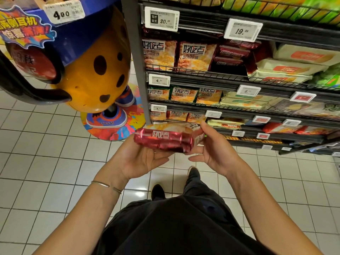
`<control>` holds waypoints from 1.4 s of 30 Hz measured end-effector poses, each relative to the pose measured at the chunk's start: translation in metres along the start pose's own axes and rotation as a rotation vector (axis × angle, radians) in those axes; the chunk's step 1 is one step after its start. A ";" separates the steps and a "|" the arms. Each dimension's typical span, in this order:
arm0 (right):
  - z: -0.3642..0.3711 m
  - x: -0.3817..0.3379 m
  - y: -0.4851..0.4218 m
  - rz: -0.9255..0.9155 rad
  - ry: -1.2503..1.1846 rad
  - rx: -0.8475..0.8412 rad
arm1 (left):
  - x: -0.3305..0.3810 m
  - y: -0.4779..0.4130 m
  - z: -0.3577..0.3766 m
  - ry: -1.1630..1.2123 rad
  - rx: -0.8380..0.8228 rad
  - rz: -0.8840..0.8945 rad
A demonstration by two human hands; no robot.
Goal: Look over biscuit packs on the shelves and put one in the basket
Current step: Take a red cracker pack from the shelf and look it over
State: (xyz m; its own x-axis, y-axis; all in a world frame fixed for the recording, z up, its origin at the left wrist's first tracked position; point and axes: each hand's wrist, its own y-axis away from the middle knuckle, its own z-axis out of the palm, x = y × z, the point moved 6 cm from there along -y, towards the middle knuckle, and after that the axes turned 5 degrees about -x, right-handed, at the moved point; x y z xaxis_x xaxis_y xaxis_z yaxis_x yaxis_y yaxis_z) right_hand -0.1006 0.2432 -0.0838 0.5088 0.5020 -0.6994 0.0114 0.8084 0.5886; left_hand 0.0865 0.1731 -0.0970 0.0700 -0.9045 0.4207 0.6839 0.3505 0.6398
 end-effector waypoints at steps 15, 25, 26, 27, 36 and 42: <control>-0.005 -0.011 0.010 -0.065 0.109 0.044 | 0.002 -0.013 0.017 -0.077 -0.001 0.096; -0.026 -0.006 0.005 -0.118 -0.106 0.069 | 0.026 -0.022 0.061 -0.485 0.082 0.491; -0.028 -0.009 0.004 -0.124 -0.114 0.060 | 0.025 -0.025 0.064 -0.504 0.082 0.498; -0.031 -0.012 0.002 -0.129 -0.135 0.043 | 0.024 -0.029 0.067 -0.510 0.073 0.501; -0.086 -0.050 -0.008 -0.229 -0.060 0.011 | 0.024 -0.071 0.107 -0.589 -0.051 0.566; -0.138 -0.093 -0.017 -0.301 0.028 0.085 | 0.034 -0.111 0.136 -0.597 0.155 0.557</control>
State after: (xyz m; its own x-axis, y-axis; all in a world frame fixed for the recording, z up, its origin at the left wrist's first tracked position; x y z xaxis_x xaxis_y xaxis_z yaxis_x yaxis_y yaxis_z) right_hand -0.2669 0.2258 -0.0849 0.4480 0.2528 -0.8576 0.2306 0.8940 0.3841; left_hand -0.0857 0.1369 -0.0658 -0.0579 -0.3228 0.9447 0.5521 0.7781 0.2997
